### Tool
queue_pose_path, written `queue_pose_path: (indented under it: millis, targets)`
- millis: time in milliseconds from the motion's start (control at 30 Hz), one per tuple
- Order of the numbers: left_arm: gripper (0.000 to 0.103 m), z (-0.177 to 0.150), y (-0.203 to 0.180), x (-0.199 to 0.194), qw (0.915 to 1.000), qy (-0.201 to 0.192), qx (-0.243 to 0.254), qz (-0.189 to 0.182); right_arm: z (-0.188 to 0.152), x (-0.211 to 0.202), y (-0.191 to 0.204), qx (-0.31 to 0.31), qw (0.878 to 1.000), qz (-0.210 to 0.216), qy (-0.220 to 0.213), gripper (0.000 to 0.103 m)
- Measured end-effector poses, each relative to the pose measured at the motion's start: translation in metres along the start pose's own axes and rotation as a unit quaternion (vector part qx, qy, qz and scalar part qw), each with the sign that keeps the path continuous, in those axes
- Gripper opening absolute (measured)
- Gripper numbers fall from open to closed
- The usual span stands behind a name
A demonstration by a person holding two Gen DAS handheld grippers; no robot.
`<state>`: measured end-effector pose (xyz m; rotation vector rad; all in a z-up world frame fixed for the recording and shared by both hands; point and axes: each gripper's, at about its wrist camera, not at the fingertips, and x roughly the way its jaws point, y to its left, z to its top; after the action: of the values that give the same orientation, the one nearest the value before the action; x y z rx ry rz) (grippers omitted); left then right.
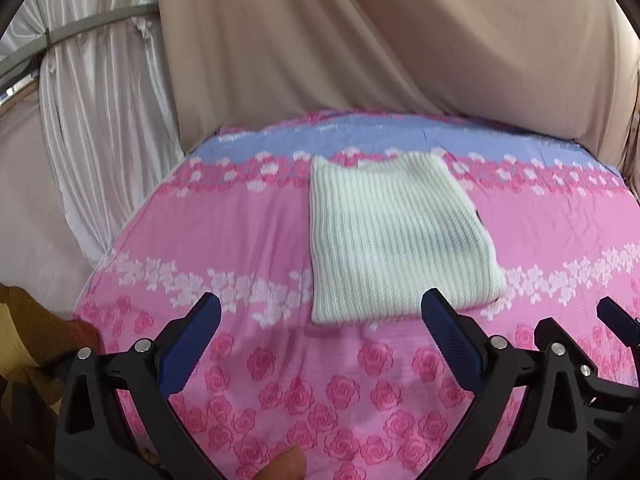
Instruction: Fold small clothes
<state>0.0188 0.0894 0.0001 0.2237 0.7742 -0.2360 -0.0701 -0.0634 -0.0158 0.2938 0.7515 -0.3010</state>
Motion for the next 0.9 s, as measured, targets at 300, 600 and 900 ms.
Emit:
queue_pose_path:
  millis: [300,600,900]
  targets:
    - [0.098,-0.015,0.004,0.009,0.9994,0.027,-0.010,-0.020,-0.013,0.002,0.010,-0.010,1.000,-0.016,0.015,0.092]
    - [0.098,-0.022,0.008,0.014,0.9991,0.031,-0.013,-0.024,-0.018,0.004,0.016,-0.016,0.999,-0.019,0.024,0.092]
    - [0.098,-0.022,0.007,0.016,0.9995,0.026,-0.007,-0.018,-0.019,0.004,0.017,-0.016,0.999,-0.021,0.022,0.092]
